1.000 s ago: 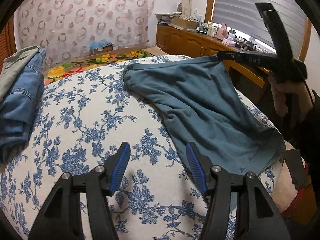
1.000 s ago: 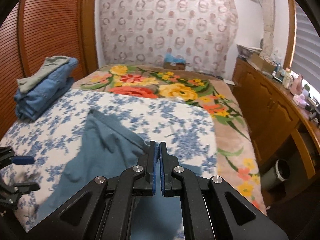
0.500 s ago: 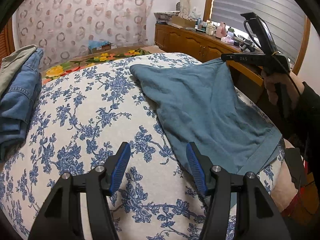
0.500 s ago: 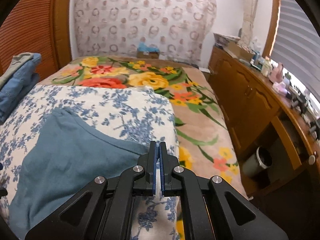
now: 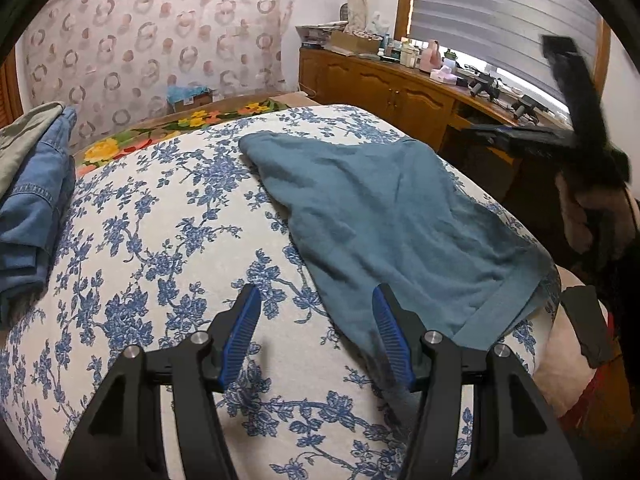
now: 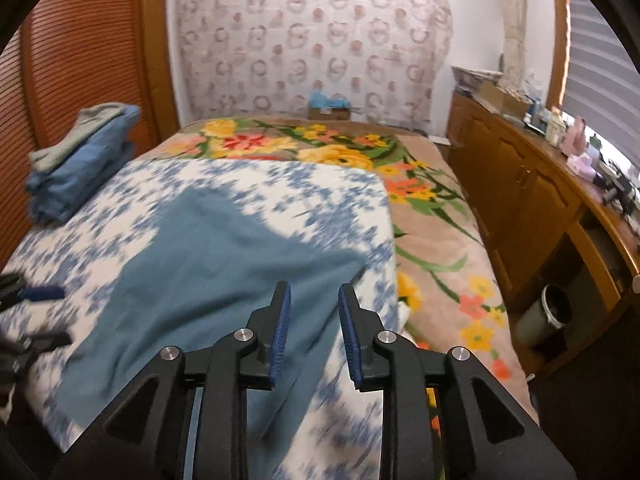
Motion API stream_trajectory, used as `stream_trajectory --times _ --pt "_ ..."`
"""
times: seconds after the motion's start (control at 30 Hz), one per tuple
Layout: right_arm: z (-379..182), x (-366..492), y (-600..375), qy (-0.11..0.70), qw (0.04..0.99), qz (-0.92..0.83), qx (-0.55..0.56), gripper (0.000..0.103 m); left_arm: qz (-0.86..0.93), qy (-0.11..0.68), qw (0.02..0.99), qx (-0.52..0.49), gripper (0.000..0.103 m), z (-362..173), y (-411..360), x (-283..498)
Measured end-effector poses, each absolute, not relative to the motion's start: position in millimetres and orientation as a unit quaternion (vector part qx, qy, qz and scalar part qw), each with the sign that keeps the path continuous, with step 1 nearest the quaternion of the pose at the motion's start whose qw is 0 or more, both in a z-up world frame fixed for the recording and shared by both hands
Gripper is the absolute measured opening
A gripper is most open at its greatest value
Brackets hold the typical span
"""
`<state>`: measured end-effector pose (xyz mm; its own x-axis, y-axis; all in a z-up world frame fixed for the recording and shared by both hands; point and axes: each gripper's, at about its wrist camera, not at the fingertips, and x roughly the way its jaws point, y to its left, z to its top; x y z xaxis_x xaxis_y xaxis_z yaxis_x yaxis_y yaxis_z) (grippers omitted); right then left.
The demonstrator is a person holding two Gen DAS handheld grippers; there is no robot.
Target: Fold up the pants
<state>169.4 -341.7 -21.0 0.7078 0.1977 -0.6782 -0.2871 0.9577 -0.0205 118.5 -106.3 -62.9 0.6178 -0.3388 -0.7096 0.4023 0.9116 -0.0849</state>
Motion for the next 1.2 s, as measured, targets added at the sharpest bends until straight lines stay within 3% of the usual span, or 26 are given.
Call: stream_trajectory --times 0.23,0.83,0.9,0.97,1.03,1.2 --pt "-29 123 -337 0.364 0.918 0.149 -0.046 0.034 -0.214 0.387 0.896 0.047 0.058 -63 -114 114" --pt "-62 57 -347 0.399 0.906 0.143 -0.005 0.034 -0.231 0.414 0.878 0.064 0.058 -81 -123 92" --pt "-64 54 -345 0.401 0.904 0.149 -0.007 0.028 -0.234 0.415 0.877 0.061 0.058 -81 -122 91" --pt "-65 52 -343 0.403 0.902 0.156 -0.007 0.015 -0.233 0.414 0.878 0.061 0.058 -79 -121 90" --pt "-62 49 -341 0.399 0.903 0.157 -0.008 0.01 -0.234 0.411 0.879 0.061 0.058 -76 -120 89" --pt "-43 38 -336 0.384 0.908 0.168 0.003 0.008 -0.242 0.401 0.882 0.058 0.058 -67 -119 81"
